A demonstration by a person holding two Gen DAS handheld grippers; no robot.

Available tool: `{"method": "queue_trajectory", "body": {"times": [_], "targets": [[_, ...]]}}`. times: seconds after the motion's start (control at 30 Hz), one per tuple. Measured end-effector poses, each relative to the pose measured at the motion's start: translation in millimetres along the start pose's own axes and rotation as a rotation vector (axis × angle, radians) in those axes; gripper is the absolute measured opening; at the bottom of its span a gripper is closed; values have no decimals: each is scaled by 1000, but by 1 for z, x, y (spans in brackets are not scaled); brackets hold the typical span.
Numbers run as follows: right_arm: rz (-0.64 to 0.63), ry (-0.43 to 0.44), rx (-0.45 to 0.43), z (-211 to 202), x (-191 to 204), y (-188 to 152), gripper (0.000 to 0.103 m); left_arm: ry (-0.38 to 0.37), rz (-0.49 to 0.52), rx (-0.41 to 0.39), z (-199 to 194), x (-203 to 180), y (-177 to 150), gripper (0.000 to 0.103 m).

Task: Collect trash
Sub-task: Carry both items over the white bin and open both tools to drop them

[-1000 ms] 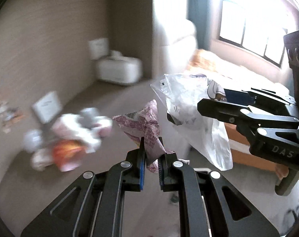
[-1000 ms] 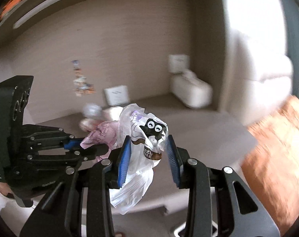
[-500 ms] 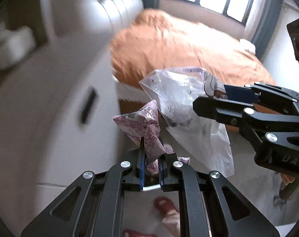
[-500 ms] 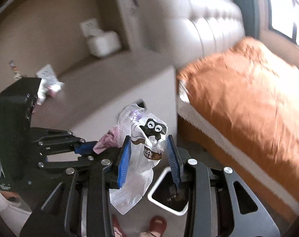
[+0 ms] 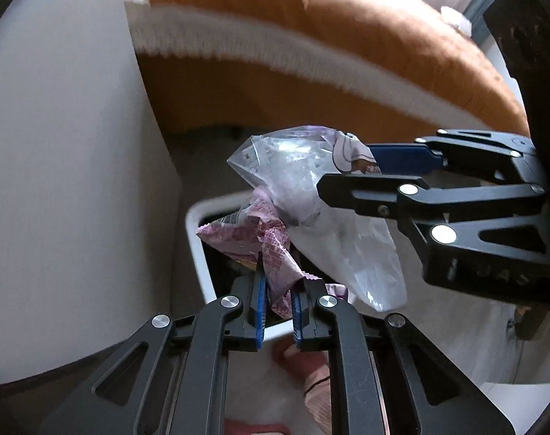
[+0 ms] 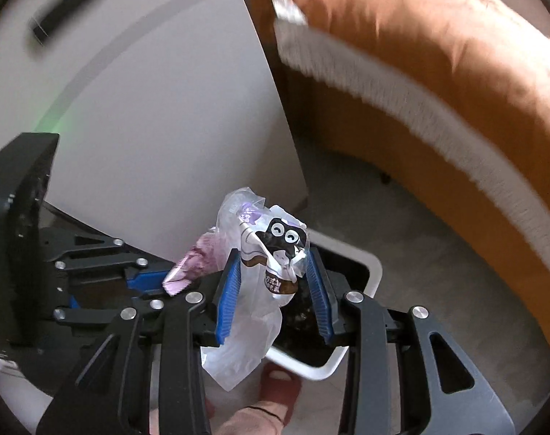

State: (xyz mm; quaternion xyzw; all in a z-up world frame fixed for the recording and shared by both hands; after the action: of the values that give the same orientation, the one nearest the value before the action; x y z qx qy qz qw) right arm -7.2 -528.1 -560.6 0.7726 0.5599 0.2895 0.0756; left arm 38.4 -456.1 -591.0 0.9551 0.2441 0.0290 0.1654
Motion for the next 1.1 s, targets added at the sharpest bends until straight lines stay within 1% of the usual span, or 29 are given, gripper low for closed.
{"method": "queue_trajectory", "body": {"times": [0.07, 0.17, 0.2, 0.23, 0.27, 0.3, 0.33, 0.37, 0.4, 0.43, 0.5, 0.53, 0.63, 0.73, 0.77, 0.83, 0.9, 0.93, 0.97, 1.03, 1.07, 1.1], "targets": [[-5, -6, 24, 31, -15, -12, 38, 4, 2, 20, 29, 0, -13, 11], [-10, -8, 40, 58, -27, -22, 38, -6, 0, 44, 65, -3, -23, 12], [-17, -14, 50, 70, -33, -27, 41, -6, 3, 48, 74, -4, -24, 17], [-24, -12, 56, 77, -36, -31, 45, -14, 6, 59, 83, -5, -26, 33], [-30, -1, 65, 83, -37, -32, 66, -35, 3, 82, 94, -6, -28, 51], [-43, 7, 76, 89, -39, -34, 101, -52, -12, 102, 103, -7, -30, 100], [-62, -1, 56, 91, -41, -36, 98, -50, -22, 94, 105, -7, -29, 99], [-69, 0, 64, 93, -41, -37, 99, -50, -28, 74, 108, -8, -29, 98], [-76, 2, 95, 97, -43, -39, 99, -53, -23, 75, 110, -11, -29, 98], [-87, -16, 102, 98, -44, -40, 99, -53, -13, 79, 112, -13, -29, 98], [-101, -47, 98, 94, -45, -39, 99, -30, 8, 61, 110, -16, -24, 98], [-103, -52, 103, 92, -45, -38, 99, -26, 14, 53, 103, -19, -28, 98], [-115, -90, 81, 71, -38, -29, 99, -30, 8, 38, 80, -20, -24, 98], [-98, -114, 30, 38, -32, -14, 99, -19, -3, 14, 50, -16, -13, 98], [-85, -118, 12, 25, -28, -9, 99, -1, -11, -3, 32, -11, -8, 98], [-55, -113, -32, -10, -19, 6, 99, -2, -27, -25, 5, -5, -1, 98], [-38, -83, -80, -44, -7, 24, 99, -12, -53, -58, -31, 1, 13, 98], [-37, -74, -107, -62, 0, 33, 99, -24, -59, -67, -43, 3, 19, 98], [-39, -73, -133, -77, 10, 40, 99, -29, -66, -87, -64, 4, 25, 98], [-45, -76, -177, -108, 25, 59, 99, -14, -79, -134, -95, 5, 37, 98], [-46, -77, -207, -127, 33, 67, 99, -5, -90, -161, -119, 8, 43, 98], [-44, -73, -236, -139, 41, 74, 99, -8, -102, -178, -135, 8, 49, 98]]}}
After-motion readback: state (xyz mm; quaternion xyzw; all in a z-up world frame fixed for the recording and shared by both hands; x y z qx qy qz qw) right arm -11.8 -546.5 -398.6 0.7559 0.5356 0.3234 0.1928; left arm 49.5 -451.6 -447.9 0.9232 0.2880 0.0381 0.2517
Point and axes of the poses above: each gripper's, at about its wrist camera, not at the fingertips, and z roughly the way its jaws point, x to its left, y to its top, the point moved 3 cm from there along z, roughly the way its jaws point, and after that the axes turned 9 degrees about y, right-handed, at the moved point
